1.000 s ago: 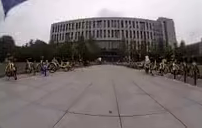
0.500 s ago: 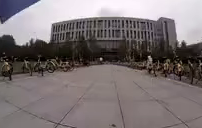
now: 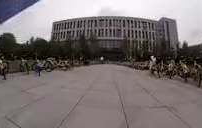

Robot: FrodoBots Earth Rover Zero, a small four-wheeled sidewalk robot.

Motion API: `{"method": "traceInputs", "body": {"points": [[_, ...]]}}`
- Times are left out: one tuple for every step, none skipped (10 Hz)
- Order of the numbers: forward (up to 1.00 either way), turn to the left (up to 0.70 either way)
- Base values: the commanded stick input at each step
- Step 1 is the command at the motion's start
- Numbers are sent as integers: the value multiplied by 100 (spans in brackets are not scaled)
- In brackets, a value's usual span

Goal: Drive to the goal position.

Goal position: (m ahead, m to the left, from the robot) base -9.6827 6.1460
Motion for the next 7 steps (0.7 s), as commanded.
{"method": "traceInputs", "body": {"points": [[60, 1], [60, 1], [60, 1], [60, 1], [60, 1], [60, 1], [60, 1]]}}
